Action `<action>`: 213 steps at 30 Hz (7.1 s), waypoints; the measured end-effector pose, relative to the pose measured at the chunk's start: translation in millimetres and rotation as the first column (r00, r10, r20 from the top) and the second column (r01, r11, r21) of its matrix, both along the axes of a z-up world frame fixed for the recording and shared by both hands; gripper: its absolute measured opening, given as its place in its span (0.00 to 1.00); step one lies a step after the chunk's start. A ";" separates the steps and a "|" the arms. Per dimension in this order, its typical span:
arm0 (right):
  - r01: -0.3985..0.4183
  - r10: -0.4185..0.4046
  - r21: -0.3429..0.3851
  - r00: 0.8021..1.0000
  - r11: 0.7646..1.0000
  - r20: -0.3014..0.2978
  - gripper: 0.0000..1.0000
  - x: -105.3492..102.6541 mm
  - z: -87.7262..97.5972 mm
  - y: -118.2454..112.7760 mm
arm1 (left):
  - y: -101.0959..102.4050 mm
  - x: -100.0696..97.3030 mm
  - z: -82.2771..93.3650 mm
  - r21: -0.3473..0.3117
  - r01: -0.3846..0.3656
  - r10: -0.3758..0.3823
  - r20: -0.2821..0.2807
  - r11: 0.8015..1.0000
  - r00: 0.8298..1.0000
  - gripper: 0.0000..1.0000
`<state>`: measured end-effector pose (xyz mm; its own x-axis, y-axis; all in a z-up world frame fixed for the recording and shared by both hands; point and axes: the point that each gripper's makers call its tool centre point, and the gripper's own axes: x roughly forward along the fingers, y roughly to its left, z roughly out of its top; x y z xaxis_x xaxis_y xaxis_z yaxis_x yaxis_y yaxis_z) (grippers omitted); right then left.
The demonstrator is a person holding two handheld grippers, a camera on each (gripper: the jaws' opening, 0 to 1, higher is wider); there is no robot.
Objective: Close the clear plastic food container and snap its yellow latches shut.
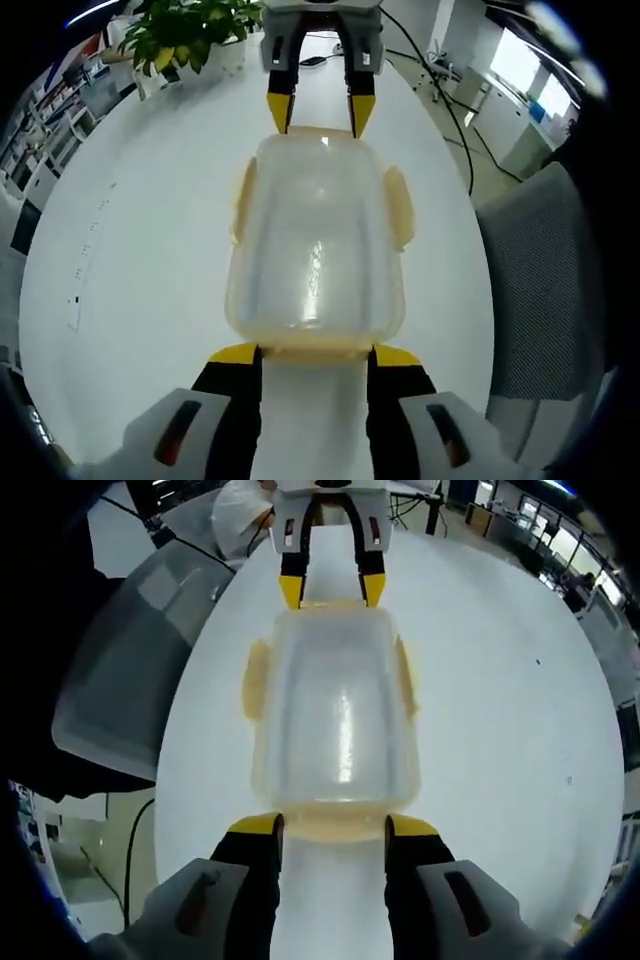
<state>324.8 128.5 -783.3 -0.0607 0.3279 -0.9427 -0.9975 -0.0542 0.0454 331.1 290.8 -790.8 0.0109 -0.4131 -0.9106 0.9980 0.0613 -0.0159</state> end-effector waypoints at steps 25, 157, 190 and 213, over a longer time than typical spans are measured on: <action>0.426 -0.415 0.184 0.905 0.886 -0.097 0.38 11.6 25.1 -5.4 | 9.4 -7.9 16.9 -0.151 -0.324 0.291 -0.204 0.934 0.935 0.40; 0.334 -0.331 0.307 0.941 0.891 -0.065 0.36 24.0 24.1 79.7 | -78.6 -38.4 23.1 -0.164 -0.035 0.077 0.257 0.986 0.963 0.43; 0.060 -0.058 0.005 0.985 0.998 -0.165 0.37 13.2 2.1 86.5 | -80.4 -35.2 11.7 -0.161 -0.028 0.081 0.332 0.987 0.940 0.40; 0.030 -0.058 -0.153 0.982 0.988 -0.181 0.36 12.4 -2.0 87.7 | -75.2 -25.1 7.8 -0.153 -0.057 0.112 0.381 0.987 0.918 0.38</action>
